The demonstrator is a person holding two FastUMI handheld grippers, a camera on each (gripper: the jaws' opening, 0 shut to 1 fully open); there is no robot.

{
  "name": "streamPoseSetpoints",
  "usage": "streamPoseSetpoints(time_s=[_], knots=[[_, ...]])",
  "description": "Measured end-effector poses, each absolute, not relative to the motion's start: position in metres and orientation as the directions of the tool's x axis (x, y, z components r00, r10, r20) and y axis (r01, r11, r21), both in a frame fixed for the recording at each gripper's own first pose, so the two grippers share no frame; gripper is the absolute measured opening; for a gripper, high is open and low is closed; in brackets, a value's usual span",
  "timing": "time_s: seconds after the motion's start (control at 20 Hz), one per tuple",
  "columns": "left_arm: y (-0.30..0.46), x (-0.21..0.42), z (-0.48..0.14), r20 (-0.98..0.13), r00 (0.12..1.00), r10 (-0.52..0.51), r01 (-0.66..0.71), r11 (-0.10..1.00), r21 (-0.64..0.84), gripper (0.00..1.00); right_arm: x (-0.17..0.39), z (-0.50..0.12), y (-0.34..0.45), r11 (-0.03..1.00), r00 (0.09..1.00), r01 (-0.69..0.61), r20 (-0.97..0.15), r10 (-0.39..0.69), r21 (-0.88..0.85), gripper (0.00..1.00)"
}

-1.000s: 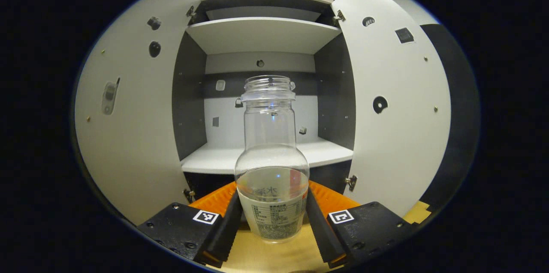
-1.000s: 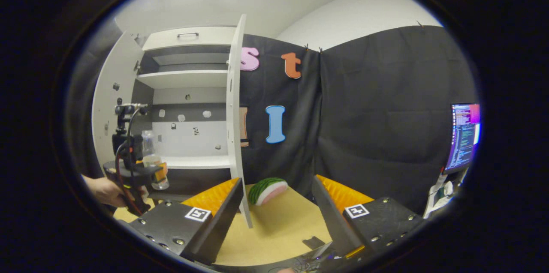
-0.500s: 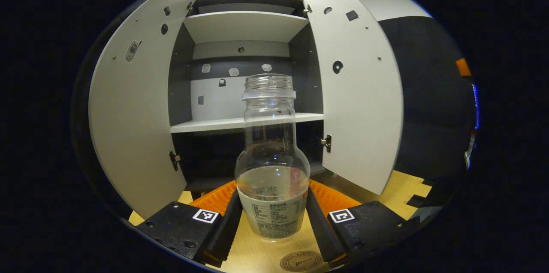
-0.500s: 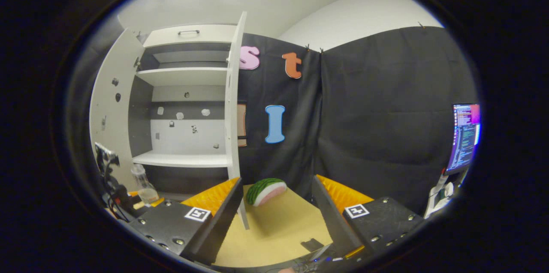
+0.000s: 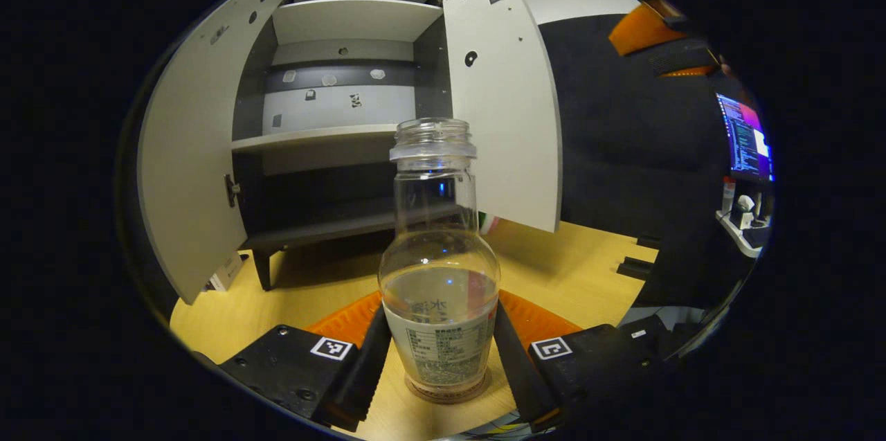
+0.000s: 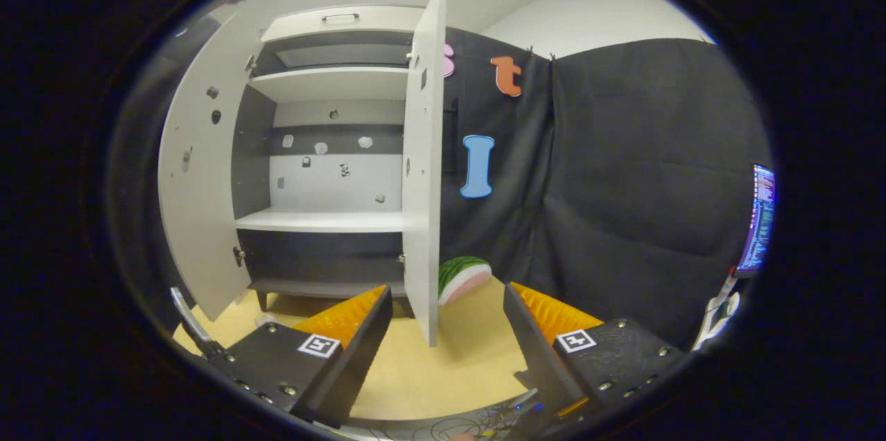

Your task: Grasp the bottle in the cabinet with the left hand and place it on the coaster, then close the right door with the right hand and the left door with the left hand.

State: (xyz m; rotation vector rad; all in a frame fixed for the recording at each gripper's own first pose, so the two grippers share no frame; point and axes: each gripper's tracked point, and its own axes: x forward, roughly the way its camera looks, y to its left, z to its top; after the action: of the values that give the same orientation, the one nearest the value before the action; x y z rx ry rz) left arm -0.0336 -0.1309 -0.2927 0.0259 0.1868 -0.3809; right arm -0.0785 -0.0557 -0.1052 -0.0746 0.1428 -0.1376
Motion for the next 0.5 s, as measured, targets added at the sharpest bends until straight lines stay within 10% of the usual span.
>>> streamPoseSetpoints(time_s=[0.5], knots=[[-0.142,-0.023,-0.346,-0.199,0.863,-0.465,0.464,0.884,-0.054,0.81,-0.095,-0.163,-0.058,0.975,0.940,0.194,-0.265,-0.215,-0.105,0.98]])
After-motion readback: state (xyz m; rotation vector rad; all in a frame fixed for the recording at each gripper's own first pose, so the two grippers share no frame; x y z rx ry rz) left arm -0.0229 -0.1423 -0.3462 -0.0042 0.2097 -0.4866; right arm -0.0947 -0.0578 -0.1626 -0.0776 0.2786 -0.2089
